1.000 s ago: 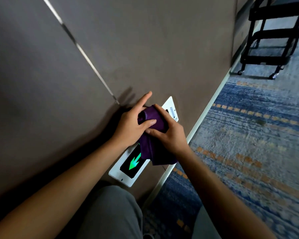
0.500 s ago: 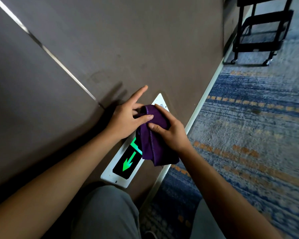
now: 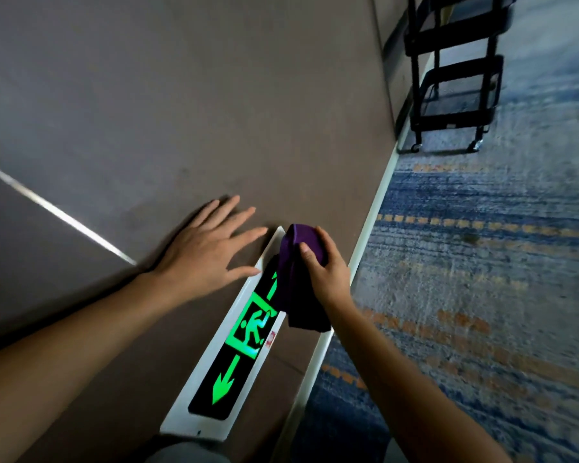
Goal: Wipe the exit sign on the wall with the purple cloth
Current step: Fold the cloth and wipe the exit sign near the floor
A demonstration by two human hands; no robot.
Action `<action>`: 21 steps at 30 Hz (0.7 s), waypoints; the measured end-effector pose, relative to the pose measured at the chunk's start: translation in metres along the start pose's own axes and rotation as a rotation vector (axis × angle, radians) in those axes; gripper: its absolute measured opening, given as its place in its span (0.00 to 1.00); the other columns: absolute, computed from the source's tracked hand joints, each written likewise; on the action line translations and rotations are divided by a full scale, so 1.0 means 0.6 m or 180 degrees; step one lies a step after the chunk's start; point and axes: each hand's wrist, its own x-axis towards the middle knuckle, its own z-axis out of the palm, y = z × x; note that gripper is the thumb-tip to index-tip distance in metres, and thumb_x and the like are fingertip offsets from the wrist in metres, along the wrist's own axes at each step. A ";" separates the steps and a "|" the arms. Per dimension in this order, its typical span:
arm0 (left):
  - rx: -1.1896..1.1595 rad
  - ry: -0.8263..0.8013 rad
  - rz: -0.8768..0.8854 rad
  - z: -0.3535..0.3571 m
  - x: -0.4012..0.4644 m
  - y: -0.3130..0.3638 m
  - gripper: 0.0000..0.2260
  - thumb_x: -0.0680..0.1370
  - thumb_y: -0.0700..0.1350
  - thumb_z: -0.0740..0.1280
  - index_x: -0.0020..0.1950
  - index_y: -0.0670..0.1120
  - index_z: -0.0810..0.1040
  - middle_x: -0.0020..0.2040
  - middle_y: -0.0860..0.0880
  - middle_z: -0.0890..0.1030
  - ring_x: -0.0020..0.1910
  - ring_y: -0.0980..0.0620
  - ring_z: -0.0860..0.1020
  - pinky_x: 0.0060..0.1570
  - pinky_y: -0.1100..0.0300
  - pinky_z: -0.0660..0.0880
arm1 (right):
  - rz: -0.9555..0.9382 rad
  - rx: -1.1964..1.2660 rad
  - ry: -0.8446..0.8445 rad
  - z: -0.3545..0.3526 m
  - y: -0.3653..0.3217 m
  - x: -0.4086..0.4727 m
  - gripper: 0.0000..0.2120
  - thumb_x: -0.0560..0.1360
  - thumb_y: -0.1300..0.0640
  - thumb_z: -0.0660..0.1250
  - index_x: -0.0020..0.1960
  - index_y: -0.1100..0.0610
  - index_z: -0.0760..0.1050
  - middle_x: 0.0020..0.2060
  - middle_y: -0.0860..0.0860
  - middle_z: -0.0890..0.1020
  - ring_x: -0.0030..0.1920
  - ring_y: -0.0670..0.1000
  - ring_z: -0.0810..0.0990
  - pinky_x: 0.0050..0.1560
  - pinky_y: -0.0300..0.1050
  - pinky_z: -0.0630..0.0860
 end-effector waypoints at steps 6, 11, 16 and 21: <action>0.0931 -0.0403 0.0009 -0.014 0.021 -0.017 0.36 0.77 0.73 0.48 0.79 0.57 0.68 0.83 0.45 0.62 0.84 0.39 0.49 0.79 0.36 0.46 | -0.0123 -0.0101 0.0150 0.001 0.008 0.045 0.22 0.81 0.41 0.66 0.74 0.42 0.71 0.64 0.39 0.79 0.63 0.43 0.78 0.68 0.46 0.75; 0.1559 -0.0588 0.0031 -0.033 0.043 -0.046 0.37 0.76 0.75 0.48 0.81 0.58 0.61 0.84 0.46 0.55 0.83 0.38 0.44 0.79 0.35 0.43 | -0.0170 -0.0277 0.0227 0.029 0.010 0.049 0.22 0.79 0.37 0.65 0.71 0.37 0.70 0.61 0.41 0.82 0.58 0.47 0.82 0.62 0.49 0.80; 0.1944 -0.0647 0.0155 -0.028 0.044 -0.048 0.36 0.78 0.72 0.52 0.82 0.57 0.57 0.85 0.45 0.52 0.83 0.37 0.44 0.77 0.32 0.42 | -0.0168 -0.0778 0.0126 0.070 0.025 0.049 0.24 0.81 0.34 0.60 0.75 0.38 0.68 0.61 0.49 0.81 0.60 0.54 0.80 0.59 0.50 0.78; 0.1913 -0.0606 0.0219 -0.032 0.042 -0.048 0.35 0.77 0.71 0.57 0.81 0.57 0.62 0.84 0.45 0.57 0.83 0.36 0.49 0.77 0.31 0.45 | -0.0192 -0.1235 0.0137 0.087 0.028 0.048 0.26 0.82 0.33 0.53 0.77 0.40 0.65 0.72 0.52 0.72 0.71 0.56 0.71 0.65 0.52 0.71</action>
